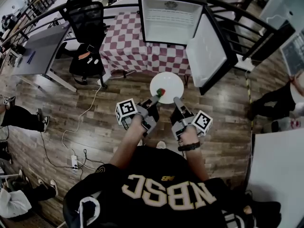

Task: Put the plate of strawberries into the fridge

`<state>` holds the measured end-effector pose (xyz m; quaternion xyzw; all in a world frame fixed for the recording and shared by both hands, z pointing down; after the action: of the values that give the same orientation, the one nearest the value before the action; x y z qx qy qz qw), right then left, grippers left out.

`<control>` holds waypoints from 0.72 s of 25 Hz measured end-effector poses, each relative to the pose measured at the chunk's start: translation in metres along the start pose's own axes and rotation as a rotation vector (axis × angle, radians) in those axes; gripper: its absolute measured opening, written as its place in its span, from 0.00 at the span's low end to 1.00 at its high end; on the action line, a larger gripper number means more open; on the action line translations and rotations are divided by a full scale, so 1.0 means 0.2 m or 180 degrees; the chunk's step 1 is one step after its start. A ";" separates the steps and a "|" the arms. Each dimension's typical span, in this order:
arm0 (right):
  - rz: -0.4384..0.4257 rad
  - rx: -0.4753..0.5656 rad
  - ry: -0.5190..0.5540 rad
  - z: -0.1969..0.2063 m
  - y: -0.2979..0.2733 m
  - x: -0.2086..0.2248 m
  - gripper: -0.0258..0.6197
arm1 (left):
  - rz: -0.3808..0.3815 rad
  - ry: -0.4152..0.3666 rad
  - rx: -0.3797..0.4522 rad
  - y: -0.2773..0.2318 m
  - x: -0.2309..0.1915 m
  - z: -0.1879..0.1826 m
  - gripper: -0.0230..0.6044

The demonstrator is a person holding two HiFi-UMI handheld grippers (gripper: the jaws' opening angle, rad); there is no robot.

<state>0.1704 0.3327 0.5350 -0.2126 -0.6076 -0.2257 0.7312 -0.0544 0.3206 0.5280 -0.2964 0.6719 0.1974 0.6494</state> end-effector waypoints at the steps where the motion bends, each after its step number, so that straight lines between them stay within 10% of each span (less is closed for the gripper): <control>1: -0.0001 -0.0008 0.0032 -0.01 0.02 0.00 0.09 | 0.0001 -0.0004 0.0009 -0.01 0.00 0.02 0.08; 18: 0.0056 -0.0141 0.0035 -0.17 -0.09 0.14 0.09 | -0.0092 0.0090 0.0134 -0.18 -0.10 -0.02 0.08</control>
<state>0.1905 0.2964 0.5575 -0.2329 -0.5966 -0.2338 0.7316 -0.0340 0.2950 0.5528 -0.2952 0.6807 0.1695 0.6487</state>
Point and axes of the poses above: the fingertips, and each gripper's own axes: y backward along the fingers, x to its right, z out of its underside, the point moved 10 cm from there along y, backward along the fingers, and after that the axes turned 3 degrees about x, right-handed, at the moved point
